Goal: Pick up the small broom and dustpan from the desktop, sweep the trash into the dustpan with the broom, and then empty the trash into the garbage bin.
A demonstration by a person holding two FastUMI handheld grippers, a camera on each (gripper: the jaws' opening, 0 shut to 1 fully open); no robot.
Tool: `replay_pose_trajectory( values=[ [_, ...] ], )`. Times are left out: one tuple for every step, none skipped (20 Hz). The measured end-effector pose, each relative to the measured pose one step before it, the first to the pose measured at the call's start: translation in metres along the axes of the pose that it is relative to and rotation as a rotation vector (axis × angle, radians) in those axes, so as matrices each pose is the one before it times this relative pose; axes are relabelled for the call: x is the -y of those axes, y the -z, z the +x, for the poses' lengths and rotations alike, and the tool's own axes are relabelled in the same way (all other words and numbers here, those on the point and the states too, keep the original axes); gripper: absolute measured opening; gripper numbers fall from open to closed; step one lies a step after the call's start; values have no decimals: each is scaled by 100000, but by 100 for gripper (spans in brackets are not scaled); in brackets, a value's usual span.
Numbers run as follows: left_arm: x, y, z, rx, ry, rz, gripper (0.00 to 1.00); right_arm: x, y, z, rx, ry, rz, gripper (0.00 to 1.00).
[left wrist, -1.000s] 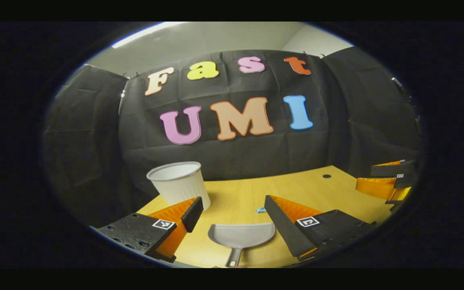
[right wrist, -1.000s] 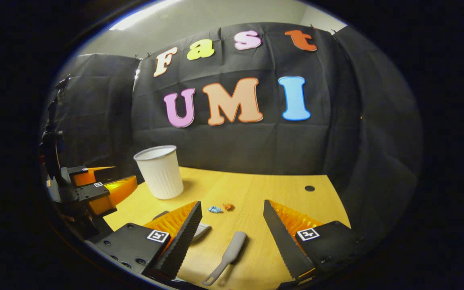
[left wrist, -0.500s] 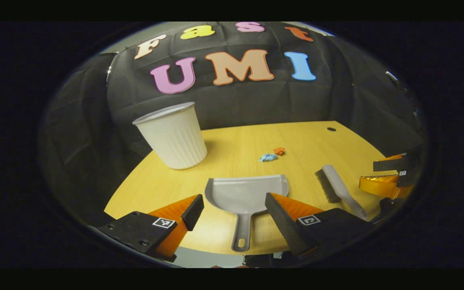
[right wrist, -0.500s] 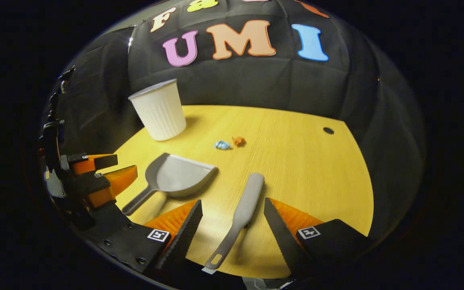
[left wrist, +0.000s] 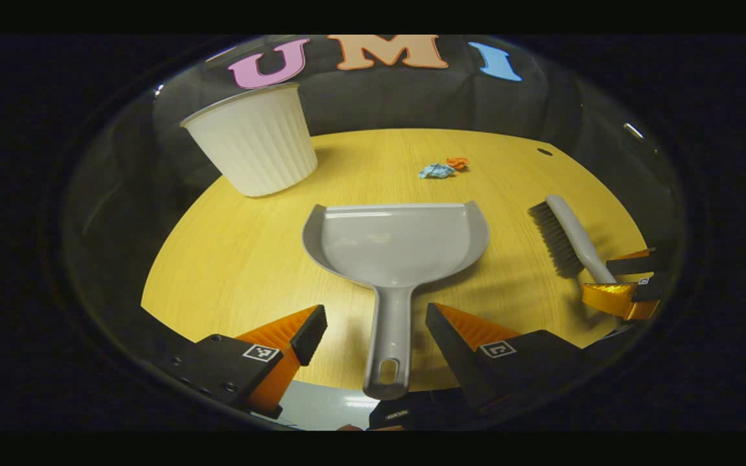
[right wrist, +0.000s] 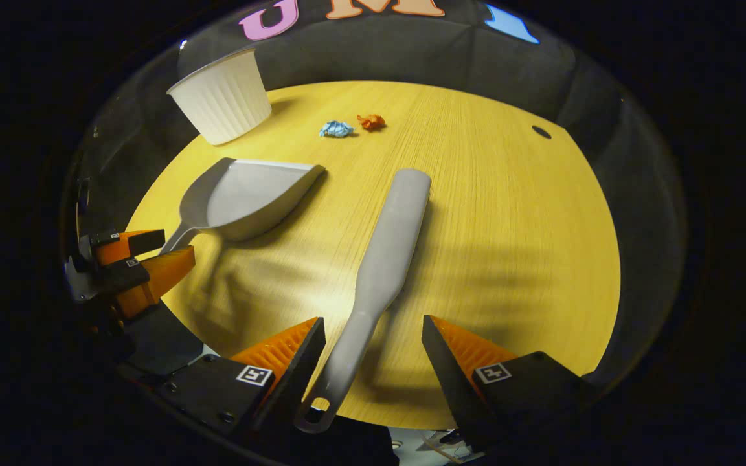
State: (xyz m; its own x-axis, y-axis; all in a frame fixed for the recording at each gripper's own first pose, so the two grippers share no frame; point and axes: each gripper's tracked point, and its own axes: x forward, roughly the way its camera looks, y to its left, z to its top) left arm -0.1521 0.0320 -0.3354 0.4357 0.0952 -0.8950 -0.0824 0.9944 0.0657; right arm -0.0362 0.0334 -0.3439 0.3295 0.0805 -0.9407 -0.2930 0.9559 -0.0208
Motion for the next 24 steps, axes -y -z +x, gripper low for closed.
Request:
replay_pose_trajectory(
  values=[
    [156,276,513,-2214,744,671,100,-137,-23,415,-2735,-348,545,96],
    [49,89,303,-1660,320,406,96,36,-78,348,-2545,-7,354,92],
    [91,212,478,-1498,570,415,95,-151,158,229,-2920,-648,117,89],
    [66,163,277,-1376,513,194,93,-106,10,352,-2720,-252,149,83],
    [78,214,294,-1913,697,-149,90,199,130,211,-1772,853,-551,75],
    [29,122,317,-1630,843,-302,84,209,21,-25,-1519,1315,-1119,63],
    [-9,337,564,-2111,265,-280,80,52,-31,106,-149,1138,-876,58],
    [-45,319,365,-1746,773,-555,65,432,-151,-31,124,2435,-656,42],
    [-254,487,33,-2196,-562,-955,50,171,131,-22,-520,141,-2283,34],
    [262,336,-303,-1063,1780,1088,33,209,-324,4,1121,-55,-1205,28],
    [-40,-528,291,279,21,475,31,118,-172,28,1993,256,-1020,27],
    [169,-621,292,847,1370,1497,29,130,-614,-371,2957,-132,1046,24],
    [-212,-264,-40,242,705,2730,27,316,-517,325,2062,-580,842,19],
    [-175,-600,108,1455,415,2276,27,338,-947,-84,2174,-587,1360,20],
    [-221,-511,-179,547,501,2293,24,608,-1186,-21,2341,528,1207,20],
    [149,-1195,-11,2708,2134,3356,26,820,-1312,74,1462,1445,663,20],
    [-134,-1159,-102,3274,-117,2848,26,808,-1054,-24,1452,1049,754,20],
    [-47,-1306,18,1008,-91,5350,26,823,-1646,35,1631,1227,873,19],
    [-405,-796,133,1756,-543,3289,23,657,-1807,169,1736,863,1307,20],
    [-355,-534,319,1096,47,2317,25,289,-2088,260,1648,153,488,20],
    [-204,-357,555,-1038,314,1258,24,297,-1930,364,1855,847,-1183,19],
    [70,-464,659,-524,952,1194,24,400,-1782,384,753,1669,-3314,19],
    [-115,-332,263,-337,599,655,23,455,-1575,208,-248,2107,-3970,19],
    [-98,47,9,-591,713,1147,23,234,-1878,655,450,1677,-3816,19]
  ],
)
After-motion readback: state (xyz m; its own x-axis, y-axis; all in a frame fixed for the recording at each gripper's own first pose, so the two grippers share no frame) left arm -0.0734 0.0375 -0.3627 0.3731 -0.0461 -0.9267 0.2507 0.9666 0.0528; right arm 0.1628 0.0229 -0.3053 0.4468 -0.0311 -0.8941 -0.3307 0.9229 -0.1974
